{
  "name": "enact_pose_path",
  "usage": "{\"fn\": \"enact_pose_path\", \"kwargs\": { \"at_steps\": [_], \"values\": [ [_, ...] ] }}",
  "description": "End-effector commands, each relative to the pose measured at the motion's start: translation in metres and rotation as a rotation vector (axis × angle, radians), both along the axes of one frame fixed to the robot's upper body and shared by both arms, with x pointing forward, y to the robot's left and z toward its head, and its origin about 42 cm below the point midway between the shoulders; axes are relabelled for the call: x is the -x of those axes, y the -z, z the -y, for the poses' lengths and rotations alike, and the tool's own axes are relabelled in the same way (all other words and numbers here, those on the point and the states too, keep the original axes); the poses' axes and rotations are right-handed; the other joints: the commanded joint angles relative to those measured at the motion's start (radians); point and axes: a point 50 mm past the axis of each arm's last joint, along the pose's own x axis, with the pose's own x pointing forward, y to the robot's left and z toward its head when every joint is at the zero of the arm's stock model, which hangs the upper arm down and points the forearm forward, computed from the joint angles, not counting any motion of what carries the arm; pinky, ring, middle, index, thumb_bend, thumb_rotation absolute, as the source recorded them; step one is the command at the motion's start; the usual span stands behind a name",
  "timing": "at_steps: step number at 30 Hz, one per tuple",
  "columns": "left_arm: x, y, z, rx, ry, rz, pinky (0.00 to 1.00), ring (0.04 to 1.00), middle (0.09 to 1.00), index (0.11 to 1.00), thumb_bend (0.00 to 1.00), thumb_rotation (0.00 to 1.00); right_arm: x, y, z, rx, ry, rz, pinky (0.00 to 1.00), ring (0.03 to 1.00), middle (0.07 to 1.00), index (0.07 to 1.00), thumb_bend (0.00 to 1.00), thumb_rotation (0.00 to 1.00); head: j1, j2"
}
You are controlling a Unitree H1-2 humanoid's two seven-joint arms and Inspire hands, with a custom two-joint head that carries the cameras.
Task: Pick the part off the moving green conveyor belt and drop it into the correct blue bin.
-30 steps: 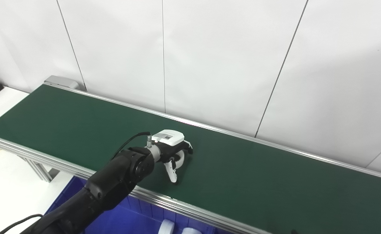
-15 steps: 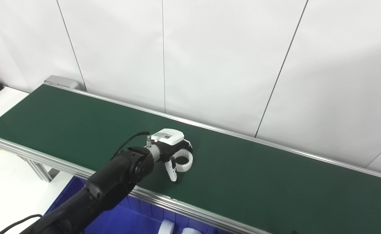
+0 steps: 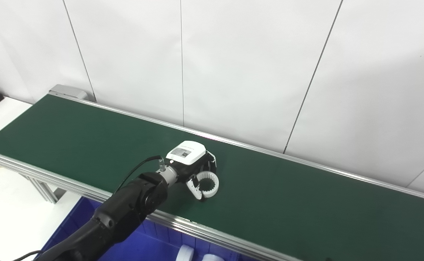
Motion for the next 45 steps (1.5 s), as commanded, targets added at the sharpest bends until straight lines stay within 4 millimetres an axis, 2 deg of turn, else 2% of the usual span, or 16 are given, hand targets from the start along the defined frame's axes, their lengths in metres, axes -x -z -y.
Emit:
{"fn": "enact_pose_path", "kwargs": {
  "at_steps": [1, 17, 27, 34, 42, 45],
  "values": [
    [-0.007, -0.016, -0.001, 0.012, 0.017, 0.083, 0.44, 0.422, 0.454, 0.507, 0.5, 0.0, -0.005, -0.012, -0.001, -0.006, -0.002, 0.085, 0.76, 0.808, 0.838, 0.934, 0.02, 1.0, 0.0, 0.001],
    [-0.007, -0.015, 0.001, 0.038, 0.013, 0.065, 0.46, 0.429, 0.461, 0.504, 0.5, 0.0, -0.005, -0.011, -0.001, -0.006, 0.0, 0.081, 0.77, 0.811, 0.838, 0.934, 0.04, 1.0, -0.005, 0.0],
    [0.0, -0.034, -0.004, 0.105, -0.006, 0.067, 0.51, 0.464, 0.481, 0.488, 0.5, 0.0, -0.007, -0.008, -0.003, -0.01, 0.0, 0.076, 0.75, 0.804, 0.833, 0.929, 0.05, 1.0, -0.019, -0.011],
    [0.015, -0.049, -0.012, 0.176, -0.039, 0.039, 0.47, 0.456, 0.493, 0.487, 0.5, 0.0, -0.009, -0.007, -0.003, 0.003, -0.007, 0.073, 0.75, 0.8, 0.829, 0.929, 0.05, 1.0, -0.035, -0.018],
    [0.038, -0.063, -0.016, 0.254, -0.029, 0.031, 0.34, 0.397, 0.478, 0.509, 0.5, 0.0, -0.012, -0.001, -0.001, -0.001, -0.013, 0.057, 0.74, 0.786, 0.824, 0.926, 0.04, 1.0, -0.077, -0.026],
    [0.049, -0.07, -0.016, 0.294, -0.025, 0.048, 0.35, 0.399, 0.479, 0.509, 0.5, 0.0, -0.012, -0.001, -0.001, -0.005, -0.009, 0.056, 0.73, 0.777, 0.82, 0.919, 0.04, 1.0, -0.108, -0.026]
  ]
}}
